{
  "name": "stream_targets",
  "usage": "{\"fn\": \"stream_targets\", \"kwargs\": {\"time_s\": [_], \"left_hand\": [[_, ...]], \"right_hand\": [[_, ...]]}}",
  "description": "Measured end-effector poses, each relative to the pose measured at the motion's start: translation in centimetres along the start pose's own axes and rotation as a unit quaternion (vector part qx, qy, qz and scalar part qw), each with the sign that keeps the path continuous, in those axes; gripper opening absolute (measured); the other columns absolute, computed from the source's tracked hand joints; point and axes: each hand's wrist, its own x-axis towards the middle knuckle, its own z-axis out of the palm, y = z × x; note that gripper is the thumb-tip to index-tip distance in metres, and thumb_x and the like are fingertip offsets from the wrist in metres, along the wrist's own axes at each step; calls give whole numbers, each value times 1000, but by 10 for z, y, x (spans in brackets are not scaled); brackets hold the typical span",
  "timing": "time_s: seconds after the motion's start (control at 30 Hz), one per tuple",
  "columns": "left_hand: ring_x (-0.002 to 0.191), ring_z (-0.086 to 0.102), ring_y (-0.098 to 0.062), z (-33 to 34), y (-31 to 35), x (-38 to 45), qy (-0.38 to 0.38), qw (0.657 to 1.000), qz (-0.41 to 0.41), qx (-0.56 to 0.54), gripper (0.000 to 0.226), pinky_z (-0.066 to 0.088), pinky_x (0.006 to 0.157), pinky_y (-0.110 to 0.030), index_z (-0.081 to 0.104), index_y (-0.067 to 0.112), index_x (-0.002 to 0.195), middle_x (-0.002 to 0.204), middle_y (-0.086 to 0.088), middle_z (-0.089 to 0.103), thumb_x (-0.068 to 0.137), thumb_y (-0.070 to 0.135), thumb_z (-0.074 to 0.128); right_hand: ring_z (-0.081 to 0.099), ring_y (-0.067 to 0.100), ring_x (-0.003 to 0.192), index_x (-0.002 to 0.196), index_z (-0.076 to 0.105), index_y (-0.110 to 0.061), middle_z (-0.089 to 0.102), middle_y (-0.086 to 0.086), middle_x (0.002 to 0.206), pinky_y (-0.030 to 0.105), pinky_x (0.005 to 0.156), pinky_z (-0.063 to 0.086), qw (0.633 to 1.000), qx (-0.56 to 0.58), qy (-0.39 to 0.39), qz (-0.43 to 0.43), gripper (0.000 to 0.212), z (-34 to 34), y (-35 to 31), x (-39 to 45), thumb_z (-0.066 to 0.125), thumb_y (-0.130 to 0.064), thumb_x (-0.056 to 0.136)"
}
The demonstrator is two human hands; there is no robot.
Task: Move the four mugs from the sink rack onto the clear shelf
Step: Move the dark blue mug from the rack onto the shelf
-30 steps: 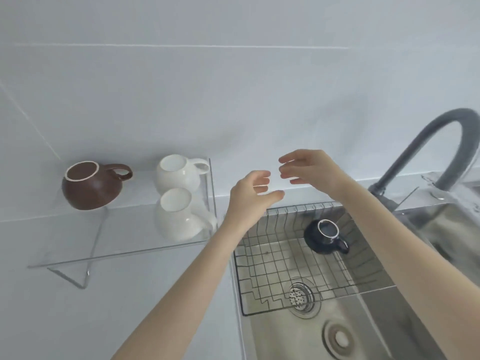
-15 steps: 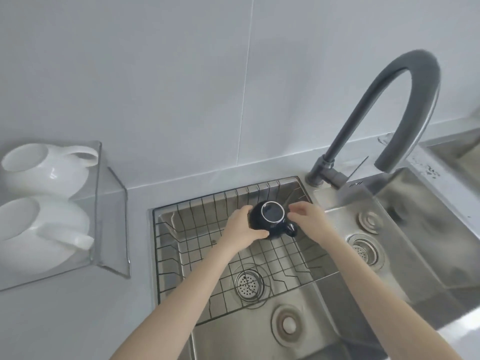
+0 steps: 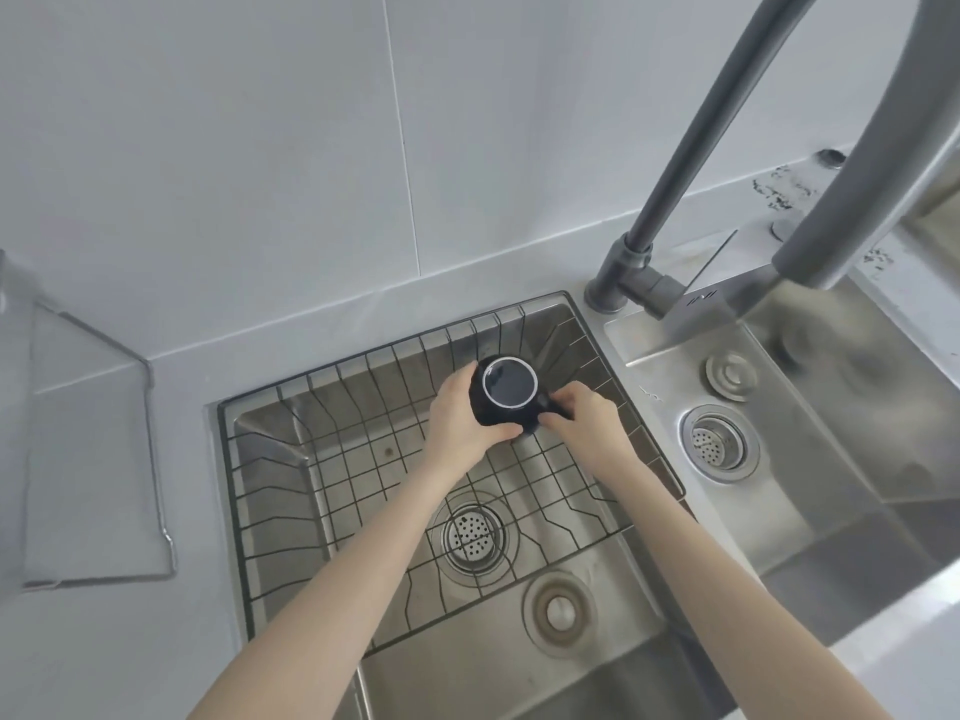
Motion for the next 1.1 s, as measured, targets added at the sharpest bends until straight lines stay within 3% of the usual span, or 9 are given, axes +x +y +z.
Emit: {"fn": "stream_targets", "kwargs": {"time_s": [0.1,0.3,0.37,0.6,0.67,0.77,0.87,0.93,1.1], "left_hand": [[108,55,-12,0,-2,0,1,1000,-5,-6,75,43,91,-26,54,18,120,119,3,63,52,26,84],[99,57,-10,-21,3,-10,0,1000,3,-18,67,35,71,2,56,18,116,110,5,66,55,23,83],[96,54,-6,-37,14,-15,15,1000,18,-17,69,34,70,5,55,18,118,109,6,65,56,24,83],[85,55,-9,-137,61,-54,79,994,75,-6,57,37,65,1,56,16,107,94,10,62,57,26,83],[87,58,-13,-171,69,-71,98,992,80,1,55,41,68,-6,57,15,103,95,6,66,56,29,82],[91,61,-19,-221,73,-105,137,987,85,-5,55,47,79,-26,59,17,101,96,2,69,54,33,81],[89,60,-16,-270,67,-144,180,981,78,-7,53,44,74,-18,59,17,102,93,4,68,56,31,81],[89,60,-16,-299,58,-170,206,976,76,-10,56,44,73,-20,59,17,103,93,5,67,54,34,79],[101,63,-14,-359,26,-227,258,964,56,-15,68,49,90,-32,61,23,111,104,6,70,47,41,76]], "right_hand": [[56,25,93,100,58,-4,67,14,101,27,74,39,1000,13,6,1,22,-1,0,-1,60,-15,81],[62,21,87,90,64,-11,72,9,92,27,71,41,999,31,5,-37,14,-13,-17,-13,65,-18,78],[64,20,84,85,64,-14,73,7,88,28,71,44,997,41,13,-66,9,-22,-33,-20,66,-18,77],[68,20,84,85,67,-16,74,4,85,36,82,53,979,65,27,-191,12,-43,-127,-69,68,-22,75],[69,23,83,84,67,-15,75,6,84,40,82,54,971,76,24,-224,12,-42,-157,-89,69,-22,75],[68,24,80,82,68,-12,74,5,77,37,77,52,958,73,17,-278,13,-32,-202,-122,68,-22,75],[67,20,74,82,67,-10,71,1,69,30,72,49,944,80,-16,-319,13,-11,-243,-156,67,-21,75],[65,19,71,82,67,-9,70,3,69,27,68,47,935,82,-42,-342,14,6,-267,-177,67,-21,75],[67,23,78,84,68,-8,72,6,75,34,75,50,917,74,-73,-386,16,60,-315,-219,67,-22,76]]}}
